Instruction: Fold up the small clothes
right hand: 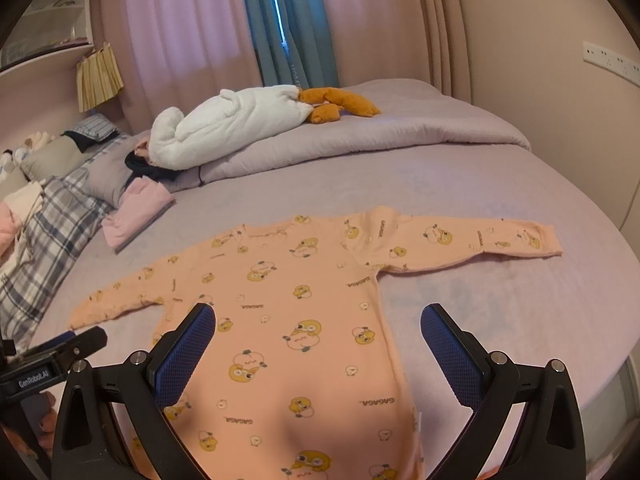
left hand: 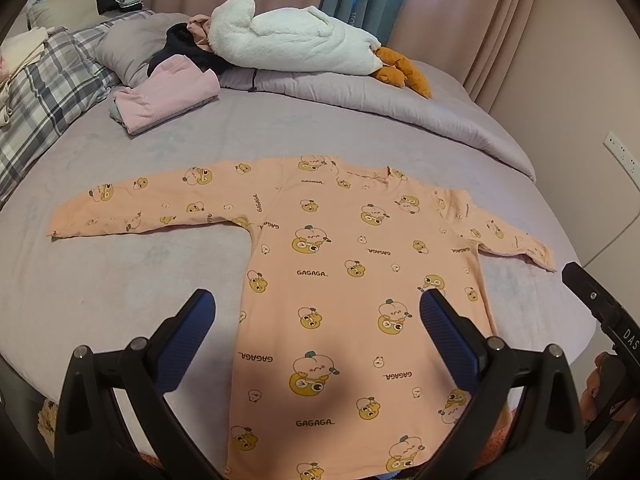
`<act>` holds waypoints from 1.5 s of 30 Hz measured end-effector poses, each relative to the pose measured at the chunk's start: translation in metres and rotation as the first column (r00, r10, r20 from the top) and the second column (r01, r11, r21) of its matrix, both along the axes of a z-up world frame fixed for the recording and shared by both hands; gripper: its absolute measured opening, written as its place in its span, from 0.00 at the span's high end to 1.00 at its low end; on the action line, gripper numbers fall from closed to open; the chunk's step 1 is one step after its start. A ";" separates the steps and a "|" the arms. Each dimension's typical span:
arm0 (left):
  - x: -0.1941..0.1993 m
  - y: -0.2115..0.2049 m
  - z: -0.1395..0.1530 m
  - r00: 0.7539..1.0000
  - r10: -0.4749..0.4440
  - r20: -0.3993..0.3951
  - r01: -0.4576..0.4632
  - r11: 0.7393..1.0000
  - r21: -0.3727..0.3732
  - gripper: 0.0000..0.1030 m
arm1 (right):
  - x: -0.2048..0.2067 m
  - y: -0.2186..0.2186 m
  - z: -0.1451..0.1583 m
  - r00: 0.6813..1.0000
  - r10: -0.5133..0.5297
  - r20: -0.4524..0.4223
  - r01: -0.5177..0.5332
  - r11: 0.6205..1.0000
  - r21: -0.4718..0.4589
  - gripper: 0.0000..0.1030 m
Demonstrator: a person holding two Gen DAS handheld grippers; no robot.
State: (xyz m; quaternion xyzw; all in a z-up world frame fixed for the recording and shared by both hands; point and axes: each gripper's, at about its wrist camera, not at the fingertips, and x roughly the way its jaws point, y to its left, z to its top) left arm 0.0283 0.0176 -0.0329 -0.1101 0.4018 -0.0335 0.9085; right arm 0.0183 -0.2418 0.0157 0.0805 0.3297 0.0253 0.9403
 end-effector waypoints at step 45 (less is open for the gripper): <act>0.021 -0.013 -0.008 0.999 -0.039 -0.035 0.038 0.999 -0.033 0.01 | 0.023 -0.142 -0.007 0.975 -0.214 -0.053 0.221 0.956 0.192 0.06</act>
